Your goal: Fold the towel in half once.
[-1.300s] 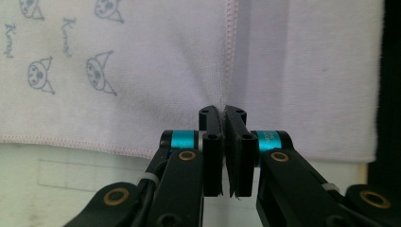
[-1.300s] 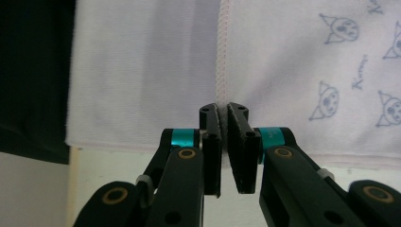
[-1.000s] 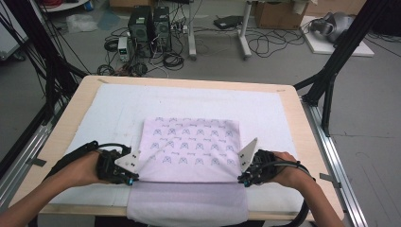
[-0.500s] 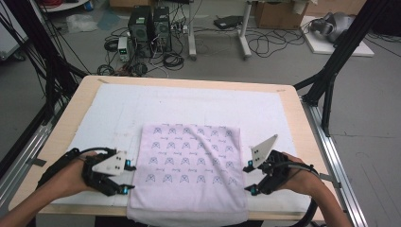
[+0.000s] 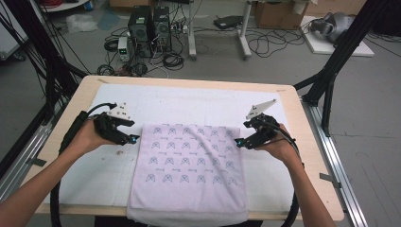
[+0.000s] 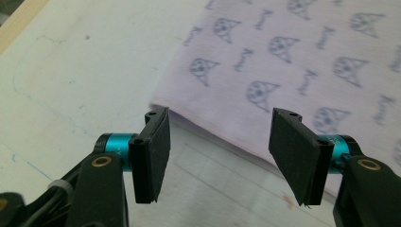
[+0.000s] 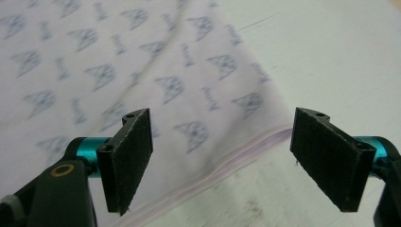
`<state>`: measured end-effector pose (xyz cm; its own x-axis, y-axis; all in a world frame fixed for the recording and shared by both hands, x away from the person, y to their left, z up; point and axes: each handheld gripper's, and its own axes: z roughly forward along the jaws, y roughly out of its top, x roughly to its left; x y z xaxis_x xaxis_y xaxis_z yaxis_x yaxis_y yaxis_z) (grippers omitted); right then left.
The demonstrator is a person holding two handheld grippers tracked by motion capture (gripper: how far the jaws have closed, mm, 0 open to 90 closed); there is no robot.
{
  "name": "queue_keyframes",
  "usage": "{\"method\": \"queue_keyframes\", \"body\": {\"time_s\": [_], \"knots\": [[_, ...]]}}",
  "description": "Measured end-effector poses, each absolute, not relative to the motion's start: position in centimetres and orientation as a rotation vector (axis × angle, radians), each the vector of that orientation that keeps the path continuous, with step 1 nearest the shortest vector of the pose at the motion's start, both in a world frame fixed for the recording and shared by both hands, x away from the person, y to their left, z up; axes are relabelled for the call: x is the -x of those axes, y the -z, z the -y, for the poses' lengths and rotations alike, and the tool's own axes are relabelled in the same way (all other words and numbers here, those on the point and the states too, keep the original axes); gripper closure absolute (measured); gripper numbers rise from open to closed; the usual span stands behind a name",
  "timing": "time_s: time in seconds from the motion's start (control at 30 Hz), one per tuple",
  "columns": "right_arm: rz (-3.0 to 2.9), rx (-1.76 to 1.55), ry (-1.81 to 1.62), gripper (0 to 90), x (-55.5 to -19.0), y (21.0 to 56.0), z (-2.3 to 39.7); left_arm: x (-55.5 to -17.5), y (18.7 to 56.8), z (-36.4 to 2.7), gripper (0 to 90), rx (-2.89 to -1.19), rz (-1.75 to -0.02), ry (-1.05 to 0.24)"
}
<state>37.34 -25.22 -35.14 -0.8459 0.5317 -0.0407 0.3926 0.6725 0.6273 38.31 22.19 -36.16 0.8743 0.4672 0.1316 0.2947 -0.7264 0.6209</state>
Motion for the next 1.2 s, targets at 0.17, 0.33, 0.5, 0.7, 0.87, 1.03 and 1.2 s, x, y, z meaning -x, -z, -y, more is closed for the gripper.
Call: {"method": "queue_keyframes", "body": {"time_s": [0.17, 0.33, 0.5, 0.7, 0.87, 1.03, 1.2], "knots": [[-2.654, -0.814, -0.866, 21.1, -40.1, 36.3, 25.4, -40.8, 36.8, -22.0, 39.5, -2.412, -0.609, -0.337], [-2.669, -0.832, -0.807, 22.1, -42.5, 37.4, 25.0, -42.5, 37.3, -21.9, 39.5, -2.398, -0.651, -0.292], [-2.702, -0.839, -0.744, 25.1, -44.3, 38.6, 24.1, -43.7, 37.9, -21.5, 39.1, -2.386, -0.669, -0.246], [-2.739, -0.864, -0.696, 35.5, -45.4, 39.7, 23.6, -45.0, 39.5, -21.5, 39.6, -2.403, -0.73, -0.214], [-2.791, -0.908, -0.682, 47.7, -45.8, 40.6, 23.6, -45.6, 40.4, -21.0, 46.9, -2.391, -0.782, -0.169], [-2.829, -0.933, -0.642, 68.0, -46.1, 41.2, 23.5, -45.8, 41.3, -20.4, 54.1, -2.432, -0.823, -0.162], [-2.863, -0.901, -0.636, 82.3, -46.0, 41.1, 23.0, -46.1, 41.7, -20.1, 66.0, -2.444, -0.868, -0.151]]}}
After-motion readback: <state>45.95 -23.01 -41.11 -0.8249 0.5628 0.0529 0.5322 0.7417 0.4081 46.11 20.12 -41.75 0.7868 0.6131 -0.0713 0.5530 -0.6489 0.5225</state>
